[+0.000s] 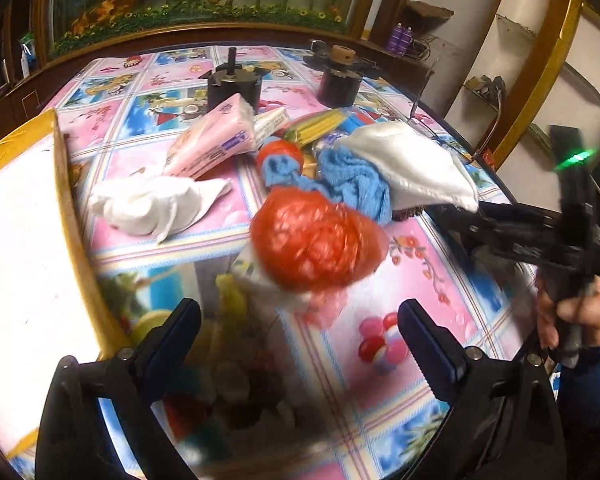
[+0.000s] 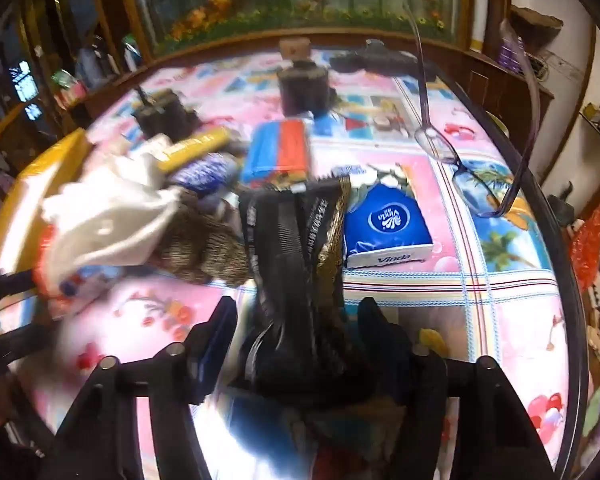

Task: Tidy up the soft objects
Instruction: 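Carry the red mesh bag with the left tool while the right tool carries the black packet toward the box, then lower both held items into the yellow-rimmed box and open both tools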

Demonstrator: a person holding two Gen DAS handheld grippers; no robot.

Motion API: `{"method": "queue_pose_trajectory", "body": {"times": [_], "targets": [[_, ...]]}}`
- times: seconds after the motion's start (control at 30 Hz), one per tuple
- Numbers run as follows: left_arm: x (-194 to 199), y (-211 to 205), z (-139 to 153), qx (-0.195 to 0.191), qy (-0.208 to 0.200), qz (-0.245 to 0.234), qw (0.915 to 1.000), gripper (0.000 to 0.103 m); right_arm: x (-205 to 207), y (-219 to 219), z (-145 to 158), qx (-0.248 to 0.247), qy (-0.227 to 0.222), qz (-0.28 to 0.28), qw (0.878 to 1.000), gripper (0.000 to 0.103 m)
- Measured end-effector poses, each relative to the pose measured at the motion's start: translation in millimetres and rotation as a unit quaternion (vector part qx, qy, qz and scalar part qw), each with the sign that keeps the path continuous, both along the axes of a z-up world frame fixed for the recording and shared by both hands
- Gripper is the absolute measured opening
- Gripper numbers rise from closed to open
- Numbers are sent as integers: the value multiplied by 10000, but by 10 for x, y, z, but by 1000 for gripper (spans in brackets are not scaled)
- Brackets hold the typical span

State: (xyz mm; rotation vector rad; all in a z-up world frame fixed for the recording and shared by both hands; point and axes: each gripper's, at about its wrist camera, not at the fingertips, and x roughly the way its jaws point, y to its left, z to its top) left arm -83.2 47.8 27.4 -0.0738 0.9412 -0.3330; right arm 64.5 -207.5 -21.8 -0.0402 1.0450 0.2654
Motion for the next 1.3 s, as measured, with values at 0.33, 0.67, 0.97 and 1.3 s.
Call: {"method": "queue_pose_trajectory", "body": {"times": [0.33, 0.67, 0.97, 1.3], "targets": [[-24, 161, -21, -207, 149, 121, 9996, 74, -337, -144, 153, 710, -378, -48, 9967, 45], [300, -88, 40, -26, 70, 77, 9999, 55, -548, -256, 169, 957, -392, -66, 9946, 45], [232, 46, 54, -291, 19, 166, 9994, 39, -694, -156, 366, 1051, -668, 238, 9919, 45], [9, 436, 290, -539, -323, 422, 9971, 39, -880, 359, 732, 1410, -1139, 1059, 9777, 45]]}}
